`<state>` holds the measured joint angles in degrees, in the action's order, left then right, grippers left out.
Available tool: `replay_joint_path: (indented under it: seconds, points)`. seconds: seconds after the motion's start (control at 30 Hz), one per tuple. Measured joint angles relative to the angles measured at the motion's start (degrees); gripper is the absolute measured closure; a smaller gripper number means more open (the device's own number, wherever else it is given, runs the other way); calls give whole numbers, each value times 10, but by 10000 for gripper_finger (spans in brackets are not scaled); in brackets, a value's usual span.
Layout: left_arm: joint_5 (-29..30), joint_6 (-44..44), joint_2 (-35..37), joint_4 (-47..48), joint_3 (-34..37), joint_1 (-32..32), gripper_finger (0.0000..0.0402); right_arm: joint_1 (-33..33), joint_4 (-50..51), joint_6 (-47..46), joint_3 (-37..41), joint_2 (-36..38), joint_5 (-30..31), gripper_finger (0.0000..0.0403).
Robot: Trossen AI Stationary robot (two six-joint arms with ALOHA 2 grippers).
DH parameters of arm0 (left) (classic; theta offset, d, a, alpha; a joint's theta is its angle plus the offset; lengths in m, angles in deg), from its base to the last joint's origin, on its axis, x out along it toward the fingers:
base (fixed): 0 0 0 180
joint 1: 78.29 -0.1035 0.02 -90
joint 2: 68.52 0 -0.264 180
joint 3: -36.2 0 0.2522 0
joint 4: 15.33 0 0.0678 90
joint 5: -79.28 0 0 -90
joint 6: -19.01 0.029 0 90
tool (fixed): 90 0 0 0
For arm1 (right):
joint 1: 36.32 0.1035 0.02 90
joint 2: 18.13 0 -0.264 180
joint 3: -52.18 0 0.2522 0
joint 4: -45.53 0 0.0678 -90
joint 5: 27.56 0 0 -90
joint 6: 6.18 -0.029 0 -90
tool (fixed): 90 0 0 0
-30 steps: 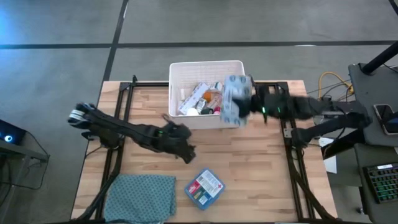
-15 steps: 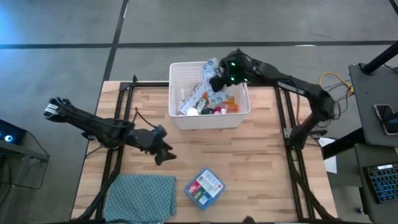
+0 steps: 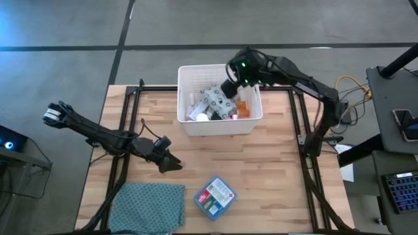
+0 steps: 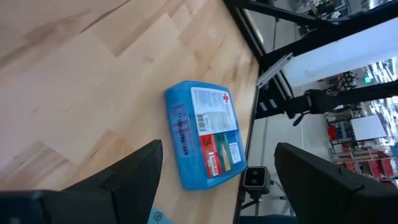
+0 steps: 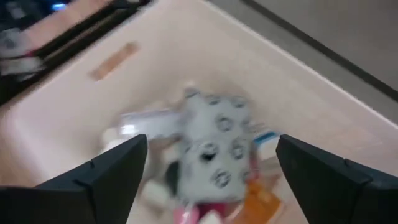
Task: Pick & place medical supplies in basket/bin
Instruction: Put the first aid kit box into the bin
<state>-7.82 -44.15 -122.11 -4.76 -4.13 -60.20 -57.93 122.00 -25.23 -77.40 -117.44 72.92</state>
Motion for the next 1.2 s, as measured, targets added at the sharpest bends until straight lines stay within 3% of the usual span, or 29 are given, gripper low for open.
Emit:
replay_joint_path:
  seconds: [0.23, 0.4, 0.5, 0.67, 0.8, 0.93, 1.1, 1.2]
  points:
    - [0, 0, -30, -14, 7, 0, 114, 149, 105, -46, 22, 61, -4, 60]
    - [-26, 14, -72, -69, 4, 0, 114, 266, 153, -193, 96, 81, -7, 67]
    - [-52, 18, -111, -105, 3, 4, 114, 332, 143, -303, 161, 93, -41, 69]
    - [-60, 65, -193, -106, -49, 31, 114, 436, 93, -487, 275, 92, -47, 67]
    - [-60, 130, -270, -55, -112, 49, 114, 495, -2, -623, 373, 93, -63, 68]
    - [-71, 187, -344, 42, -180, 53, 114, 540, -190, -749, 476, 93, -62, 69]
    - [-97, 246, -395, 119, -254, 75, 114, 590, -475, -912, 605, 70, 22, 71]
    - [-97, 260, -405, 125, -275, 88, 114, 611, -568, -976, 642, 31, 56, 74]
